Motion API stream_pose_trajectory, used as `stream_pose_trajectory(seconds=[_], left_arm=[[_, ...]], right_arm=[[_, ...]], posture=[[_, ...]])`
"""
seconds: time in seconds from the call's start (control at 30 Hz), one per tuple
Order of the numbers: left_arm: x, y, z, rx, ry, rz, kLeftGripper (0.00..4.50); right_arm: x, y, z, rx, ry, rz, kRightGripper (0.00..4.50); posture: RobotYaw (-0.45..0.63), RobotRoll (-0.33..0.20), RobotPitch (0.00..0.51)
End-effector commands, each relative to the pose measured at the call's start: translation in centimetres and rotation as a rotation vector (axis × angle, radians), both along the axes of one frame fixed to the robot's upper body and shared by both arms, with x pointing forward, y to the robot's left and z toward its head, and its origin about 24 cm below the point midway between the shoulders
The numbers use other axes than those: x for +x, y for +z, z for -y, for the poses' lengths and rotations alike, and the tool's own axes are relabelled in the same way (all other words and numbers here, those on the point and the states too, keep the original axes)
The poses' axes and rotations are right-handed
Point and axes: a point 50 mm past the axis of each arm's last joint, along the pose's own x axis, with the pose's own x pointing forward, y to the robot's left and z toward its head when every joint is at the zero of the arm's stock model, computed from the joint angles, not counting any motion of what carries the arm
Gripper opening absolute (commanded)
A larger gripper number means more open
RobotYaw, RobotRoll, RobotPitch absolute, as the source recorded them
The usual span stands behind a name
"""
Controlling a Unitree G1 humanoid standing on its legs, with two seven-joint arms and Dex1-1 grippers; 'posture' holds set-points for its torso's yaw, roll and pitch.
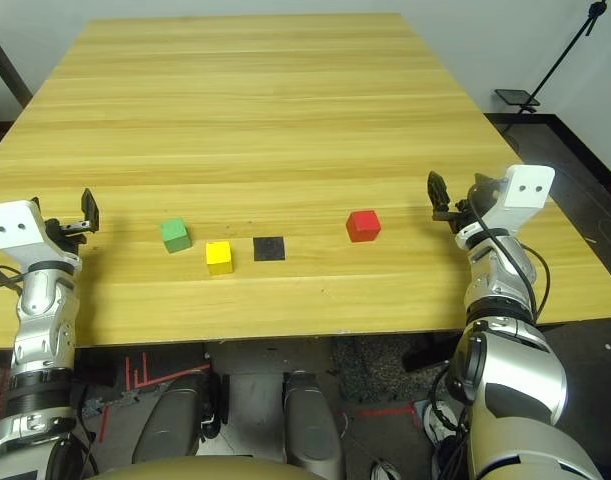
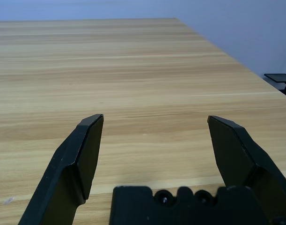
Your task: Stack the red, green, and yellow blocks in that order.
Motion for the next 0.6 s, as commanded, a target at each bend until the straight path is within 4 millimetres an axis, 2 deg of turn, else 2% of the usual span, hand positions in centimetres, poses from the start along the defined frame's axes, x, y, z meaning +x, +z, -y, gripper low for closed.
stream_pose_trajectory(seconds=[0.03,0.13,0.2,0.27,0.33,0.47,0.6], left_arm=[[0.0,-0.4,-0.1,0.008,-0.005,-0.015,4.48],[-0.3,-0.3,0.2,0.018,-0.029,-0.015,4.48],[-0.3,0.9,0.6,0.023,-0.078,0.010,4.48],[0.0,2.2,1.3,0.022,-0.174,0.022,4.48],[0.4,3.5,2.1,0.021,-0.303,0.024,4.48],[1.2,5.8,4.0,0.029,-0.575,-0.050,4.48],[1.6,7.8,5.6,0.072,-0.760,-0.080,4.48]], right_arm=[[-0.4,0.1,0.8,-0.027,-0.013,-0.026,4.50],[-0.5,0.5,1.2,-0.053,0.006,-0.049,4.50],[0.2,1.6,0.6,-0.080,0.103,-0.060,4.50],[1.1,3.1,-0.4,-0.114,0.259,-0.075,4.50],[1.6,4.5,-1.9,-0.195,0.487,-0.142,4.50],[0.6,6.2,-3.2,-0.501,0.902,-0.386,4.50],[0.3,7.2,-3.5,-0.729,1.094,-0.595,4.50]], posture=[[0.16,-0.171,0.108],[0.16,-0.165,0.111],[0.15,-0.163,0.114],[0.15,-0.170,0.103],[0.16,-0.182,0.084],[0.18,-0.200,0.074],[0.19,-0.196,0.069]])
